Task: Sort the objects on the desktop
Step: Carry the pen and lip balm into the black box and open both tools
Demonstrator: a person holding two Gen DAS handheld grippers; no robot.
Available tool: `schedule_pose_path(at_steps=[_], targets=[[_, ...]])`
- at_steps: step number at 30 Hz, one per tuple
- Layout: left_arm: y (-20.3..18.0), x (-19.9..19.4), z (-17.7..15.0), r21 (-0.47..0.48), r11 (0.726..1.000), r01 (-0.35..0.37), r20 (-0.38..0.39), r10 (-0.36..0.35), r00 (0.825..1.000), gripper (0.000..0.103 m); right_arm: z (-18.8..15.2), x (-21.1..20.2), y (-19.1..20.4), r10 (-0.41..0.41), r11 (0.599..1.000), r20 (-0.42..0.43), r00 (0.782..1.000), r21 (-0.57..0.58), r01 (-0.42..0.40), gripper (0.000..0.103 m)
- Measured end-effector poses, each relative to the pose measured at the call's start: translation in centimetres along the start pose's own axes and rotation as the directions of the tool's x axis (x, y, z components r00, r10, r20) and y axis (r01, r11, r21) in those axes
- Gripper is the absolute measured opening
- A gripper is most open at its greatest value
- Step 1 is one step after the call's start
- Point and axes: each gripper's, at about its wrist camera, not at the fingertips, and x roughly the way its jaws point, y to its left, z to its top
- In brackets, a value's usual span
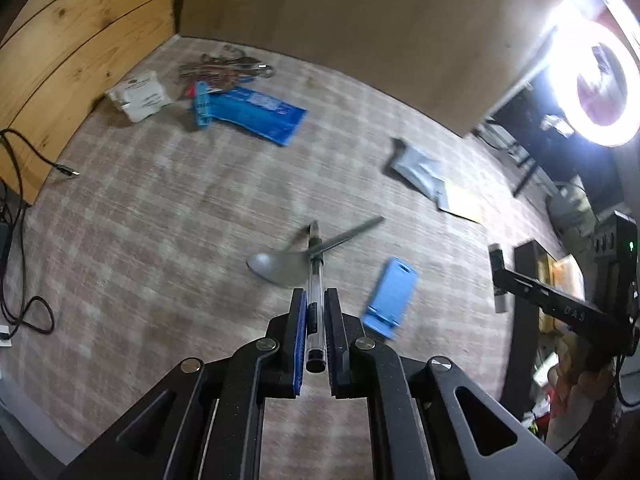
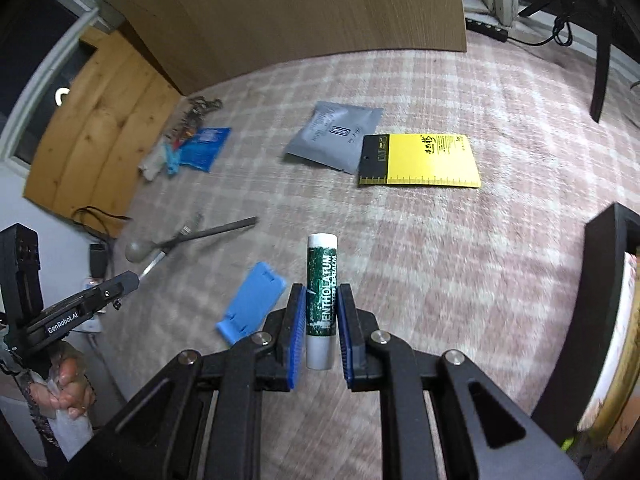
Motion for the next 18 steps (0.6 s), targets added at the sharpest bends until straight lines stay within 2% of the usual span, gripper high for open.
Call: schedule_pose_path(at_steps=[2,6,10,12,13,15,18], targets=[[-1.1,0.4,-0.7,0.027,1.0,-0.011,-0.007,0.011,1.0,0.008,-0.5,-0.9,0.0,0.009,1.0,0.011,1.0,0.0,-0.009,0.016],[-2.4,2.0,-3.0,0.106,0.991,-0.078,-0.042,0.083,0.996,0.008,-2.1,-2.3,-0.4,0.019,1.0,0.017,1.0,0.008,-0.019,0.016],[-2.7,5.3,-4.6,0.164,0.975,-0.148,-0.106,0.166,0.98,0.008,-4.0,-2.6,-0.9,0.018,1.0,0.005,1.0,0.024,-0.019,0.016],[-2.7,6.5,-4.6,0.179,0.969,-0.172,-0.119,0.194,0.974,0.009,-4.8,-2.6,-1.4,0.016,0.999,-0.001,1.0,0.035,-0.016,0.016],[-2.8,6.6,-4.4,0.188,0.965,-0.183,-0.102,0.204,0.974,0.01,-5.3,-2.8,-1.6,0.015,0.999,-0.002,1.0,0.041,-0.015,0.016],[-3.0,7.1,-3.6,0.191,0.958,-0.214,-0.102,0.236,0.966,0.017,-5.9,-3.2,-1.8,0.016,0.999,-0.002,1.0,0.048,-0.016,0.016],[-3.4,7.7,-2.7,0.214,0.95,-0.23,-0.09,0.253,0.963,0.008,-6.5,-3.9,-1.9,0.018,0.998,0.007,1.0,0.055,-0.018,0.016]])
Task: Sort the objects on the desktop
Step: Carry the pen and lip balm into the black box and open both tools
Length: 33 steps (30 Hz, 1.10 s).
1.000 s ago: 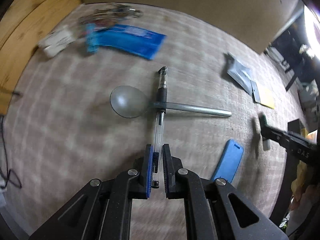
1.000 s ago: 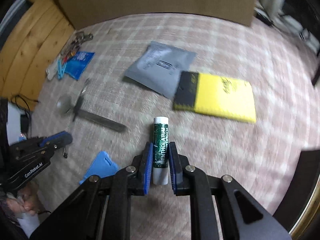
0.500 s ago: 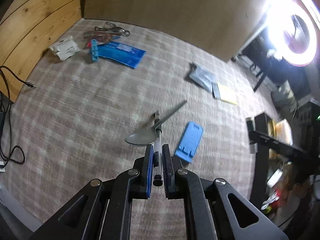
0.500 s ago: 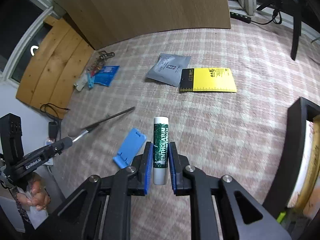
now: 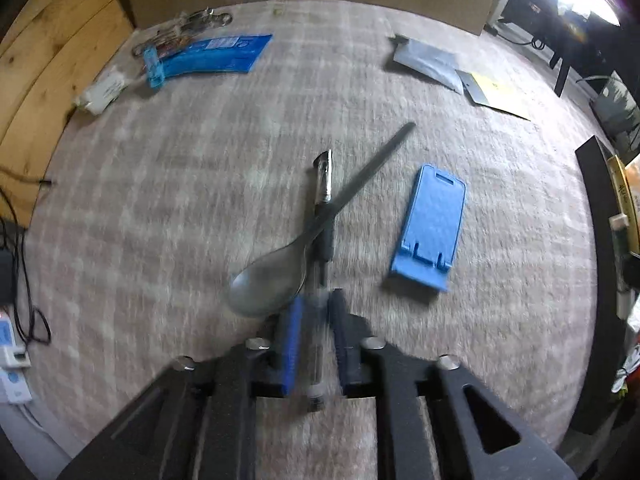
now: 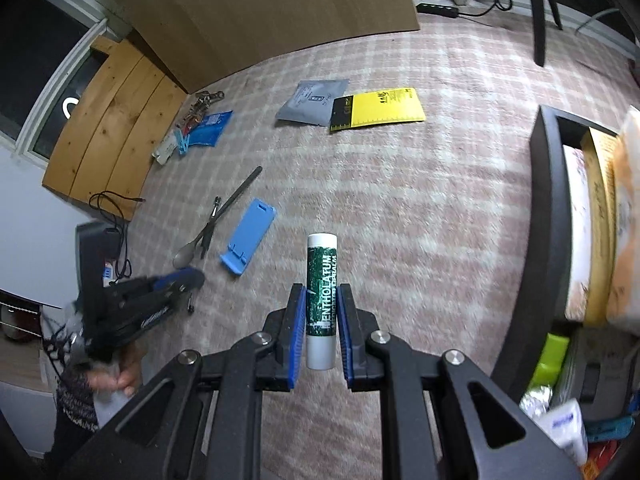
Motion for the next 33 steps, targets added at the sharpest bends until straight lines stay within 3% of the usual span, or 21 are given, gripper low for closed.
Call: schedule_pose_path(at_steps=[2,5,10,13,17,19,24,33], targets=[[0.4,0.0,0.3,-0.031,0.999,0.026,-0.016,-0.026,1.0,0.008,-0.3,-0.6,0.0,0.0,1.0,0.01,1.0,0.0,0.0,0.016],[1.0,-0.7,-0.2,-0.089,0.986,0.139,-0.03,-0.142,0.989,0.008,-1.0,-1.6,0.0,0.004,1.0,0.025,1.0,-0.001,-0.004,0.016],[-0.9,-4.2,-1.7,-0.079,0.945,0.318,0.001,-0.319,0.948,0.008,-2.0,-3.6,-0.9,0.025,0.999,0.051,0.998,0.018,-0.026,0.016],[-2.6,-6.3,-1.9,-0.081,0.906,0.414,0.017,-0.415,0.91,0.008,-2.8,-4.9,-1.5,0.029,0.999,0.063,0.998,0.024,-0.03,0.016],[-5.5,-8.8,-1.8,-0.045,0.896,0.441,0.056,-0.439,0.897,0.008,-4.0,-6.8,-3.0,0.021,0.999,0.083,0.996,0.046,-0.025,0.016],[-7.5,-9.9,-1.5,0.002,0.901,0.433,0.067,-0.432,0.899,0.008,-4.4,-7.8,-4.0,0.017,0.998,0.099,0.995,0.064,-0.024,0.016],[-12.4,-11.3,-1.3,0.097,0.887,0.451,0.051,-0.457,0.888,0.008,-6.0,-11.0,-6.5,-0.005,0.994,0.141,0.99,0.105,-0.01,0.016],[-23.9,-12.9,-2.6,0.267,0.819,0.508,-0.036,-0.518,0.854,0.008,-10.1,-17.8,-13.2,-0.114,0.974,0.206,0.972,0.216,0.068,0.016]])
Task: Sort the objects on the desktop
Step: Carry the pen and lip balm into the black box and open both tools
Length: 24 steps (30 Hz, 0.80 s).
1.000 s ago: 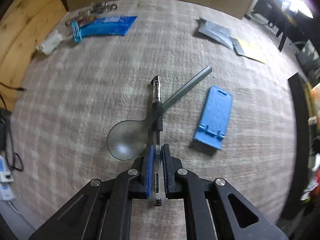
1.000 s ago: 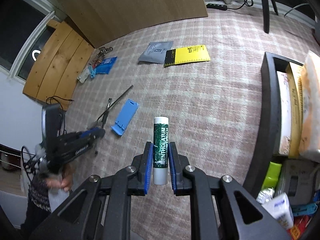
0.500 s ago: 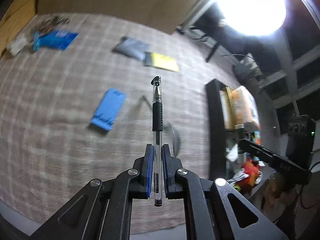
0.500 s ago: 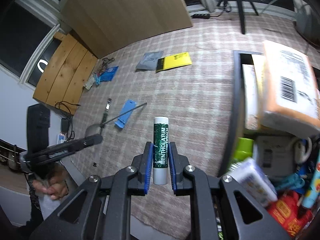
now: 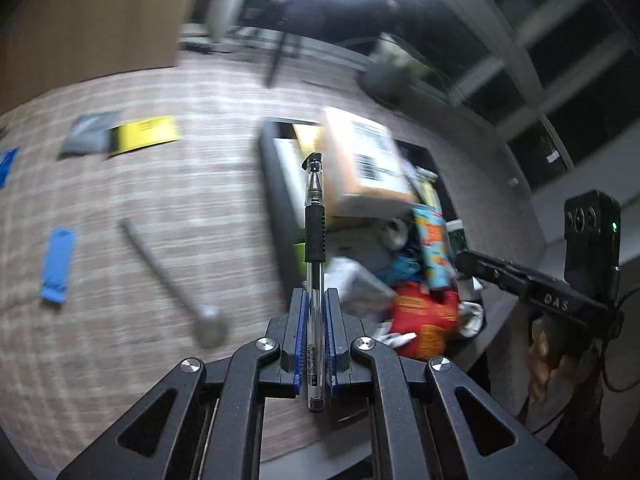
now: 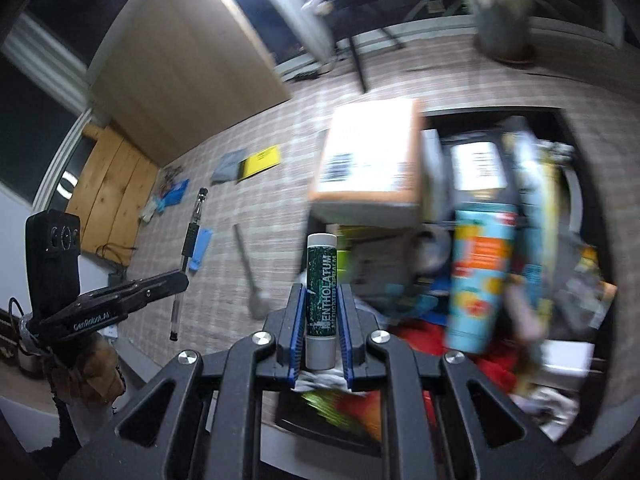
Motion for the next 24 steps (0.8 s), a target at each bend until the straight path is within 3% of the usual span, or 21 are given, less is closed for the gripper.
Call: schedule_pose_path(at_steps=[7,17,18,19,21,23,24], targets=[[-6.9,4.0,1.8,0.072,0.996,0.046,-0.036,-0.044,0.998,0.008,-0.2,-3.6,-6.3,-0.082,0.993,0.035,0.996,0.091,0.078,0.016],[-11.8,7.3,3.4,0.151,0.989,-0.003,-0.034,0.008,0.999,0.008,0.4,-4.7,-9.5,-0.122,0.989,0.034,0.992,0.094,0.118,0.016],[-12.0,7.4,3.5,0.158,0.987,-0.003,-0.036,0.009,0.999,0.011,0.3,-4.8,-9.5,-0.123,0.989,0.027,0.992,0.087,0.12,0.016],[-12.1,7.5,3.5,0.157,0.987,-0.016,-0.039,0.023,0.999,0.023,0.4,-4.7,-9.4,-0.122,0.989,0.023,0.992,0.084,0.12,0.017],[-12.2,7.3,3.4,0.162,0.986,-0.03,-0.029,0.035,0.999,0.033,0.5,-4.7,-9.5,-0.119,0.989,0.02,0.993,0.089,0.116,0.026],[-12.1,7.1,3.4,0.169,0.984,-0.049,-0.019,0.053,0.998,0.033,0.6,-4.7,-9.5,-0.135,0.987,0.022,0.991,0.093,0.133,0.047],[-11.9,6.9,3.4,0.168,0.984,-0.054,-0.016,0.057,0.998,0.033,0.6,-4.8,-9.5,-0.148,0.985,0.028,0.989,0.098,0.144,0.048]])
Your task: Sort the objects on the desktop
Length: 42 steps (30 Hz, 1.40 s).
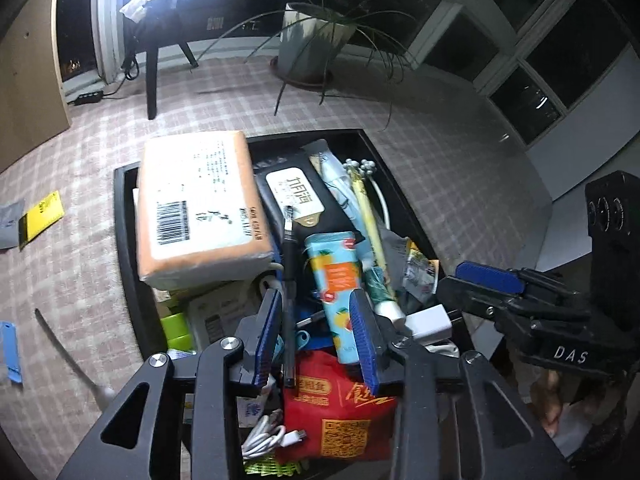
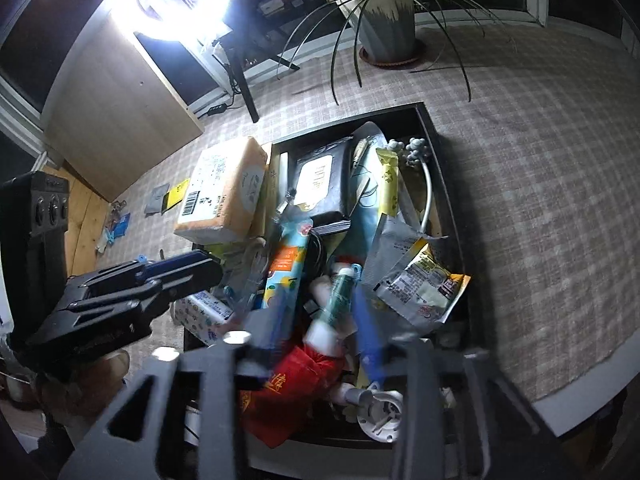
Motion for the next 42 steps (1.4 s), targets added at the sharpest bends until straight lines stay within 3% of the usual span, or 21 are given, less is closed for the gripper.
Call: schedule_pose_path(at_steps=[12,20,27,31,35,42], targets=[[2.5,-3.6,-1.2,0.013,0.99,-0.139,0.079,0.138,0.987,0.034,-0.4,0.1,2.4,-0.016,1.0,0.024,1.0,-0.012,0.016,0.055],[5.9,-6.9,-2.6,-0.026,0.985,-0.172,0.12,0.174,0.977,0.035,-1.1,0.4,8.1,-0.023,0.995,0.059,0.998,-0.099,0.029,0.059],[9.3,-9.8,-4.4,-0.067,0.969,-0.239,0.168,0.247,0.954,0.035,-1.8,1.2,13.9,0.002,0.986,0.083,0.997,-0.168,0.012,0.065],[11.7,-12.2,-5.7,-0.084,0.96,-0.267,0.201,0.279,0.939,0.045,-2.3,1.6,17.3,0.024,0.98,0.093,0.995,-0.197,-0.005,0.065],[14.0,-13.9,-6.6,-0.107,0.952,-0.287,0.212,0.304,0.929,0.046,-3.1,2.2,20.8,0.026,0.971,0.108,0.994,-0.24,0.0,0.065],[19.4,-14.7,-9.1,-0.171,0.933,-0.315,0.167,0.343,0.924,0.059,-4.1,4.3,25.4,0.04,0.967,0.102,0.994,-0.255,-0.013,0.065]])
